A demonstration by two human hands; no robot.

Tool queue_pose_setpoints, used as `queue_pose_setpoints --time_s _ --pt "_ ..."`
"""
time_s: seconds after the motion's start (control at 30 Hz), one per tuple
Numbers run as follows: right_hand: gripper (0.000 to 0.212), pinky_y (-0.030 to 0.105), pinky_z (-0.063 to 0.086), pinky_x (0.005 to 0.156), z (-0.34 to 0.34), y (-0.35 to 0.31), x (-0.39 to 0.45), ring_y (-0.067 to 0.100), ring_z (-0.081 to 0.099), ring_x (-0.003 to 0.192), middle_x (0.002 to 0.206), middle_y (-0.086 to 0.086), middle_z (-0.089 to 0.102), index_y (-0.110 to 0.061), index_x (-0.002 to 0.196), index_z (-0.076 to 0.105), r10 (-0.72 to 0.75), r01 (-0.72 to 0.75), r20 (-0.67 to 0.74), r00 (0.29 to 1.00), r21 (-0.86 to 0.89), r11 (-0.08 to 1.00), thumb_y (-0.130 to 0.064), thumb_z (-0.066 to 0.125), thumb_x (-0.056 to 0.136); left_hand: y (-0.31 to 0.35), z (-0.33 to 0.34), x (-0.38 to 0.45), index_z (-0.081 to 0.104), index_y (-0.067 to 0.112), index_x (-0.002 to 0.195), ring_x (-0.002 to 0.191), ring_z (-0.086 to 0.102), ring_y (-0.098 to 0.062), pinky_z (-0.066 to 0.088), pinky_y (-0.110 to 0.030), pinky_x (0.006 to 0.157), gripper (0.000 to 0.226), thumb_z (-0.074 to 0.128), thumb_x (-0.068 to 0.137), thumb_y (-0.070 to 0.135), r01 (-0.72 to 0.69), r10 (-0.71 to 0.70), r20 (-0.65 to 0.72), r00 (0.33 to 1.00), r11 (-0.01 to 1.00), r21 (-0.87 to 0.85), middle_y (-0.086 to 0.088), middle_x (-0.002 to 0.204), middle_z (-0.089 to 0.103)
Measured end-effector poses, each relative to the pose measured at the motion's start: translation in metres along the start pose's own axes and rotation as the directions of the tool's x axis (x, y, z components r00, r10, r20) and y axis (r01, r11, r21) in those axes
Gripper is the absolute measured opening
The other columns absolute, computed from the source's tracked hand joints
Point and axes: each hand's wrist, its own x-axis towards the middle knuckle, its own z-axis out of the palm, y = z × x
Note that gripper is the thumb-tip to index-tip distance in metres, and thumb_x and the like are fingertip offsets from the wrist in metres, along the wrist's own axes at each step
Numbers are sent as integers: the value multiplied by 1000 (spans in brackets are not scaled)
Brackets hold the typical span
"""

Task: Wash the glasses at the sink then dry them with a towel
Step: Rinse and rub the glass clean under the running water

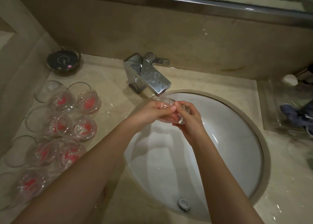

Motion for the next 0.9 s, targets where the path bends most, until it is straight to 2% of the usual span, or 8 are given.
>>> queue_pose_setpoints --time_s 0.07,0.13,0.23,0.33,0.47,0.6,0.73,0.9 --pt "46 29 54 66 -2 1 1 21 67 92 124 16 60 -19 105 61 26 -26 27 999 7 1000 -48 71 72 -3 -1 -1 78 16 95 102 70 -24 43 -46 108 34 71 77 44 -24 24 -3 1000 999 -22 -11 101 75" --pt "47 32 56 73 -3 -2 3 22 68 98 119 11 64 -17 115 58 99 -98 31 995 -12 995 -55 57 87 -5 -1 -2 77 19 101 104 69 -23 42 -46 109 37 73 75 45 -31 30 -16 999 999 -39 -8 103 75" --pt "56 30 58 69 -2 -8 8 23 71 92 108 12 70 -12 120 61 202 -196 28 979 -139 971 -57 36 97 -7 -1 -3 77 19 102 104 70 -23 42 -45 108 39 74 75 46 -15 14 -19 1000 999 -34 -8 104 75" --pt "53 24 53 57 -3 -5 8 23 69 73 92 14 70 -2 116 61 142 -137 16 990 -174 975 -49 45 98 -5 0 -2 76 15 104 102 70 -26 44 -45 107 30 72 83 35 1 -2 -17 1000 997 -77 -11 103 75" --pt "46 23 53 57 -4 3 7 24 69 79 101 16 69 -3 114 58 88 -93 -59 994 -93 991 -45 52 96 -2 -3 2 77 16 96 102 70 -20 44 -37 106 33 80 70 36 24 -28 -63 998 998 -53 -7 101 75" --pt "44 23 54 57 -5 8 7 23 68 86 111 17 67 -4 118 57 90 -92 -93 992 -11 996 -42 52 97 1 -6 6 71 12 86 76 68 -3 47 -14 76 10 78 79 10 59 -61 -131 989 998 -23 -2 85 73" --pt "47 31 57 70 -4 15 8 24 66 84 89 10 64 -4 120 56 116 -110 -106 988 66 992 -45 49 98 3 -9 6 68 14 73 81 64 -13 48 -24 86 13 77 79 7 45 -39 -196 980 999 25 -8 85 69" --pt "47 34 58 78 1 19 11 25 63 79 80 11 58 -5 119 59 142 -129 -94 985 134 983 -46 48 98 7 -10 6 66 11 71 77 63 -14 50 -27 87 15 80 75 6 30 -18 -255 967 999 45 -8 80 67"
